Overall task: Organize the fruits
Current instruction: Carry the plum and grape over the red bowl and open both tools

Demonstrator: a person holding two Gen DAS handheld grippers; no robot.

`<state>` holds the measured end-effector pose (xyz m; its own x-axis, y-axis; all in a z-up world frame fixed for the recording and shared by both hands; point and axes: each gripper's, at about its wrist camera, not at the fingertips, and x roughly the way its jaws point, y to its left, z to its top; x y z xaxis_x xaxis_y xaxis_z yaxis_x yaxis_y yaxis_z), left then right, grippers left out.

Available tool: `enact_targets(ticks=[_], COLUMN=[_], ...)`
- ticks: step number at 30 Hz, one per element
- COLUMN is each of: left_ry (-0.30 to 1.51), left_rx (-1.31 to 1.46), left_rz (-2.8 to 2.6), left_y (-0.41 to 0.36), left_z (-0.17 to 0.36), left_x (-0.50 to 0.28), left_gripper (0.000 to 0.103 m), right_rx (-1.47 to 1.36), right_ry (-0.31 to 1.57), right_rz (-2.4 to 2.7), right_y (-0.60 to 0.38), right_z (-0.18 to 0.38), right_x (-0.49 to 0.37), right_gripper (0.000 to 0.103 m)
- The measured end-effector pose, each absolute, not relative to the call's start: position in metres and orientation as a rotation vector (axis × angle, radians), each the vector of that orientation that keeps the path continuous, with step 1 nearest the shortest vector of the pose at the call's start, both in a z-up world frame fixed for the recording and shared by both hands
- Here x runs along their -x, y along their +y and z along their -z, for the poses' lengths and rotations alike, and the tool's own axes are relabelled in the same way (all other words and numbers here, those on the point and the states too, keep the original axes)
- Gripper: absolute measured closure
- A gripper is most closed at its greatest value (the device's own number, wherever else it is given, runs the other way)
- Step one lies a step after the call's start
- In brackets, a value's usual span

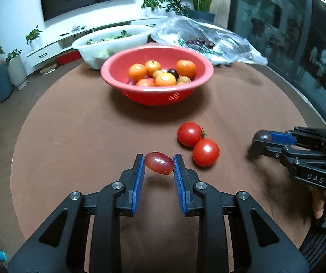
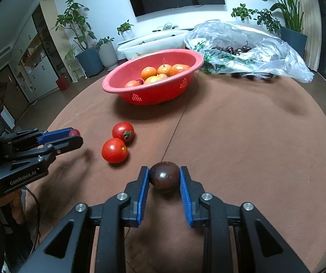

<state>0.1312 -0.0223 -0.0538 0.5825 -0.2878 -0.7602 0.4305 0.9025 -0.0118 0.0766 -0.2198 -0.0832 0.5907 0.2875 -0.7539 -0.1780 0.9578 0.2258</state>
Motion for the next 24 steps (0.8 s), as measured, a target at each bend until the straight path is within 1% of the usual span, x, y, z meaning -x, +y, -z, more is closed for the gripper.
enact_targets(ticks=[15,24], left_ry=[0.793,0.758], left_rx=[-0.113,-0.089], left_rz=[0.370,0.353], left_y=[-0.012,-0.010], left_z=[0.029,0.015], left_x=[-0.151,-0.174], left_gripper=[0.079,0.079], right_rx=[-0.112,-0.062], right_ry=[0.867,0.801], right_rz=[-0.241,-0.252], right_y=[-0.219,-0.205], right_z=[0.055,0.016], right_x=[-0.085,-0.112], right_gripper=[0.074,0.074])
